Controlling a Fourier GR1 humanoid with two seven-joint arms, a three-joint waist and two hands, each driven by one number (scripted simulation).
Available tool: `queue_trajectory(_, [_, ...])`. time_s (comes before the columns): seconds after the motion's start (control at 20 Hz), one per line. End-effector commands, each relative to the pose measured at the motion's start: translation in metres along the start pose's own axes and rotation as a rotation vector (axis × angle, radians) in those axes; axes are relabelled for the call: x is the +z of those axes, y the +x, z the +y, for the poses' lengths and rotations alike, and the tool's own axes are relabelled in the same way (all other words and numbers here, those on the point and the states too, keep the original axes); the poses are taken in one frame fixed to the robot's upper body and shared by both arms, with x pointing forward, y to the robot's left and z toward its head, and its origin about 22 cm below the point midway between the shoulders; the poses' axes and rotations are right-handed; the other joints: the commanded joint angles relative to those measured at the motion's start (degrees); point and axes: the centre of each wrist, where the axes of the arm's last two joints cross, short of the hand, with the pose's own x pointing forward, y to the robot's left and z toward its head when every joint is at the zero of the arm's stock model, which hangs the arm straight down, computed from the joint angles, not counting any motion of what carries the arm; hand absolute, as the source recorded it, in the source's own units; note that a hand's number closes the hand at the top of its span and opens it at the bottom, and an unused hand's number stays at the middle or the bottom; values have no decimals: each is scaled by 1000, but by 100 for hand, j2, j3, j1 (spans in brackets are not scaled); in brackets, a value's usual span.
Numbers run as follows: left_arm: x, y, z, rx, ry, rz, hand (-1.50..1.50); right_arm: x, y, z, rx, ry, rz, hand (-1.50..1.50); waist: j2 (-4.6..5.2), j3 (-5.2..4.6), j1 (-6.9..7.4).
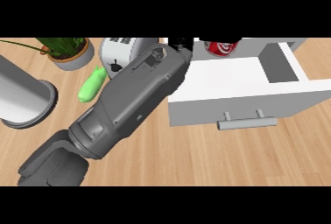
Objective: Pick up the can, place it into the drawer and close the drawer
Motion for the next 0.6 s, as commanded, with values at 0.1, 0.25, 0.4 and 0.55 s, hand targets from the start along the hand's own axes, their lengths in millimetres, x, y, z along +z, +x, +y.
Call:
queue_trajectory(0.1, [-4,-2,-2,-63,57,-1,-150,-5,6,1,14,12,0,-150,9,-1,-24])
queue_trajectory(0.25, [-3,-19,6,-57,66,13,-150,-8,-4,-2,0,16,-7,-150,30,1,-68])
queue_trajectory(0.4, [-4,-18,6,-55,103,17,-150,-17,3,-4,15,16,-10,-150,66,1,-120])
queue_trajectory(0.55, [-5,-24,10,-42,117,15,-150,-1,5,0,13,37,3,-150,15,-2,-75])
